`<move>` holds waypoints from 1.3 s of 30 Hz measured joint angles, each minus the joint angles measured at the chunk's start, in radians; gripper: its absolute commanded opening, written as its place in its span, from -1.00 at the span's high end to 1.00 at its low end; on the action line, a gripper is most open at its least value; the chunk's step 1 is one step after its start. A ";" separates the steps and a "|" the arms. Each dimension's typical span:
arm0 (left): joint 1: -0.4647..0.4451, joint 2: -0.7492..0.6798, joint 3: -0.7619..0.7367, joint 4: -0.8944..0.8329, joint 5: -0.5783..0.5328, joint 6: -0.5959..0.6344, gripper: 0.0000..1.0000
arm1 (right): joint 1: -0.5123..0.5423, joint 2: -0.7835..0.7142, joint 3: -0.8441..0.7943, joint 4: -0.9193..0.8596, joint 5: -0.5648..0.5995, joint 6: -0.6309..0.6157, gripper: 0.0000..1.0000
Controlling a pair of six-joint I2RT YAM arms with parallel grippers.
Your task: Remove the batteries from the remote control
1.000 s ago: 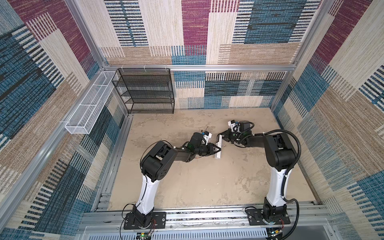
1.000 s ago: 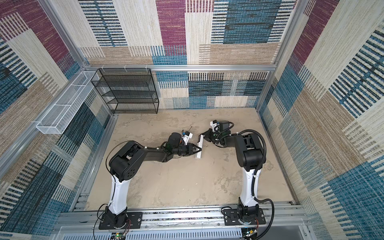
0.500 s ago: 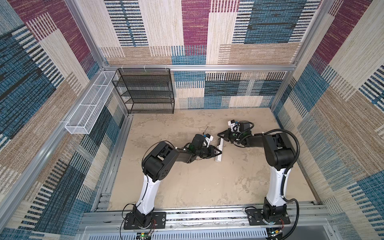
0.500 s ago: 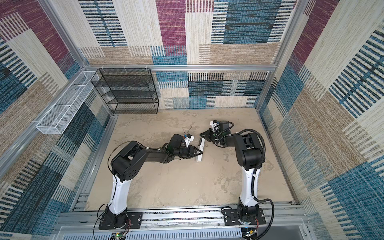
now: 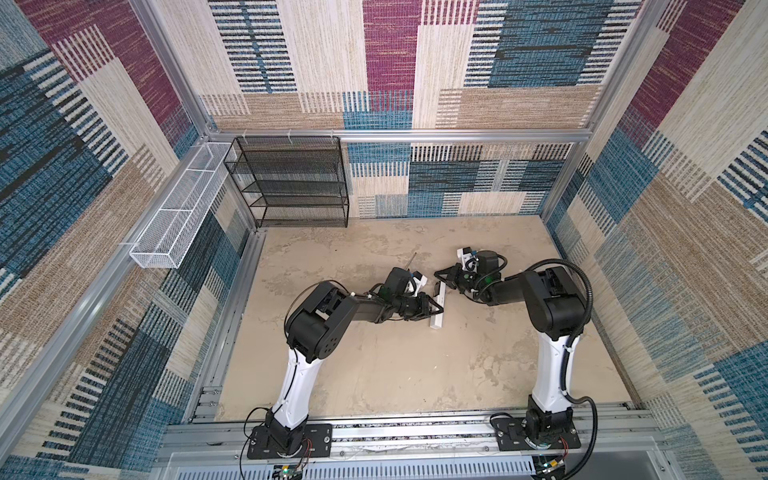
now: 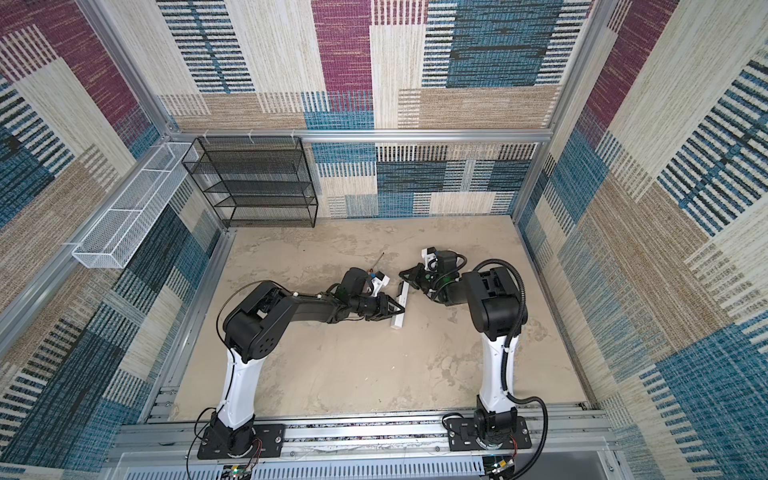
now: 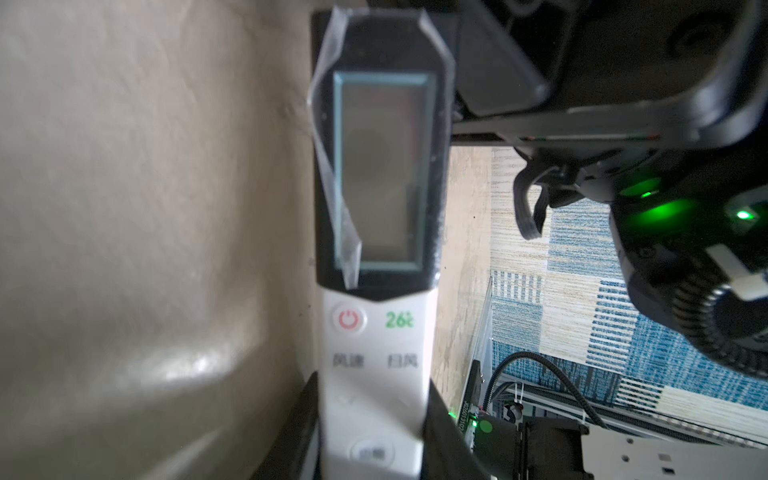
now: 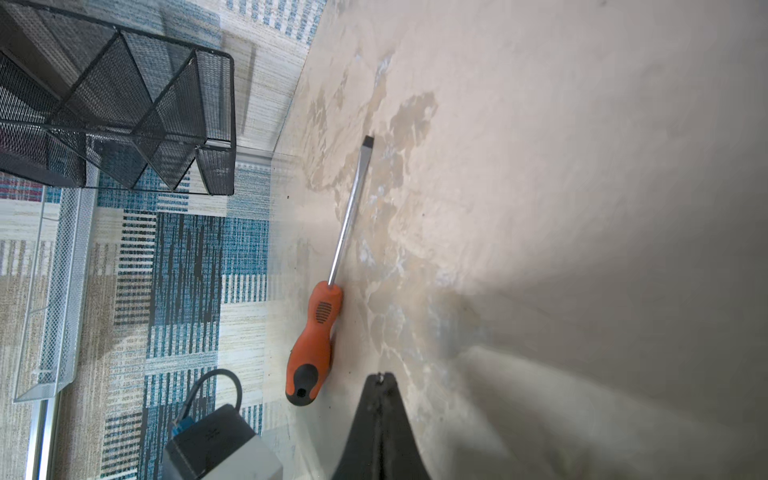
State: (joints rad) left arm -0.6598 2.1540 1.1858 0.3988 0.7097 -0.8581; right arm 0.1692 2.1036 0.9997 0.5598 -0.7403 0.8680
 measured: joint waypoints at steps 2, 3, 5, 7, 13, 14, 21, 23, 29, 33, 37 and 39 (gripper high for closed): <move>0.005 0.000 0.000 -0.006 -0.002 0.005 1.00 | 0.000 -0.003 -0.003 0.003 -0.001 0.014 1.00; 0.010 -0.001 -0.003 -0.003 -0.003 0.010 1.00 | 0.000 -0.006 -0.002 0.002 -0.002 0.021 1.00; 0.018 -0.003 -0.012 0.026 -0.005 0.017 1.00 | 0.000 -0.014 0.005 0.000 -0.011 0.034 1.00; 0.026 -0.003 -0.023 0.064 -0.001 0.021 1.00 | 0.000 -0.024 0.007 0.011 -0.024 0.057 1.00; 0.036 -0.003 -0.038 0.155 0.022 0.020 1.00 | -0.003 -0.047 -0.008 0.087 -0.031 0.166 1.00; 0.037 -0.003 -0.040 0.170 0.023 0.020 1.00 | -0.003 -0.050 -0.008 0.096 -0.031 0.177 1.00; 0.046 -0.032 -0.092 0.279 -0.013 0.016 1.00 | -0.008 -0.137 0.064 -0.092 -0.037 0.103 0.47; 0.055 -0.047 -0.121 0.308 -0.021 0.012 1.00 | -0.014 -0.190 0.094 -0.166 -0.033 0.047 0.28; 0.093 -0.129 -0.202 0.339 -0.021 -0.004 1.00 | -0.061 -0.369 0.184 -0.336 0.079 -0.135 -0.08; 0.138 -0.233 -0.237 0.344 0.002 -0.003 1.00 | -0.065 -0.492 0.159 -0.351 0.072 -0.248 -0.18; 0.188 -0.344 -0.232 0.298 0.025 0.018 1.00 | -0.064 -0.625 0.019 -0.280 -0.022 -0.311 -0.30; 0.197 -0.391 -0.192 0.246 0.039 0.039 1.00 | -0.051 -0.685 -0.054 -0.234 -0.077 -0.329 -0.35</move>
State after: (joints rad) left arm -0.4625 1.7630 0.9936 0.6445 0.7486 -0.8188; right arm 0.1181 1.4189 0.9455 0.3260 -0.8177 0.5388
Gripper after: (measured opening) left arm 0.333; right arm 0.660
